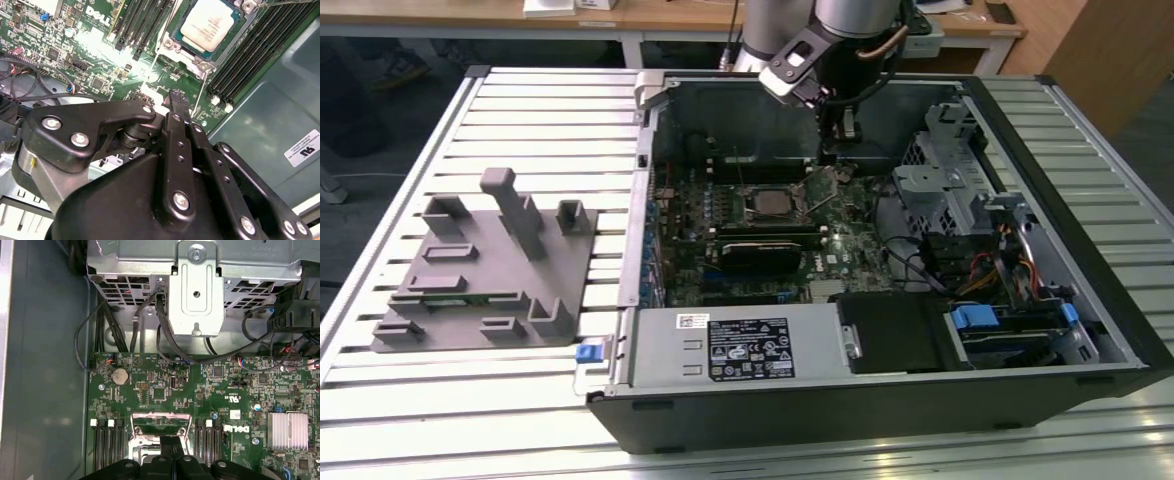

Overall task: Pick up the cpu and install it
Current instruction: 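Close the cpu cover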

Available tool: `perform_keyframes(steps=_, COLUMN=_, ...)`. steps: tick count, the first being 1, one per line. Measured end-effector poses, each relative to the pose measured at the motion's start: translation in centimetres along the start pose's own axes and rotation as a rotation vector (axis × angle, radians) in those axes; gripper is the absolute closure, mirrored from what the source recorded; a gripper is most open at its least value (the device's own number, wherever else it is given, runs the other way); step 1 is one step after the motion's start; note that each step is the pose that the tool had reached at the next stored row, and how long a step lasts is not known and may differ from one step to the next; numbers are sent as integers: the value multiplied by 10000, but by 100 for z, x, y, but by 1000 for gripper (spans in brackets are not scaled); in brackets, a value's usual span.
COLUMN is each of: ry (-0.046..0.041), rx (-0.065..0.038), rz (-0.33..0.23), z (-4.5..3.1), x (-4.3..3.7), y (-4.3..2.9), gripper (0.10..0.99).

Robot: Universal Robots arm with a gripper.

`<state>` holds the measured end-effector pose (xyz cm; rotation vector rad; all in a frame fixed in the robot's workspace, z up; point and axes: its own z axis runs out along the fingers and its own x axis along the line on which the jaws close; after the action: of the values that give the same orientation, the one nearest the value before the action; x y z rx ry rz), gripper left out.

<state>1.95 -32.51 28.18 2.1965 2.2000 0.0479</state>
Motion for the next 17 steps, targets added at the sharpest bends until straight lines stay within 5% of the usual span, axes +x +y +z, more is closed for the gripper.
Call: perform_keyframes(steps=17, ry=-1, rx=1, rz=-1, z=3, x=0, y=57, gripper=980)
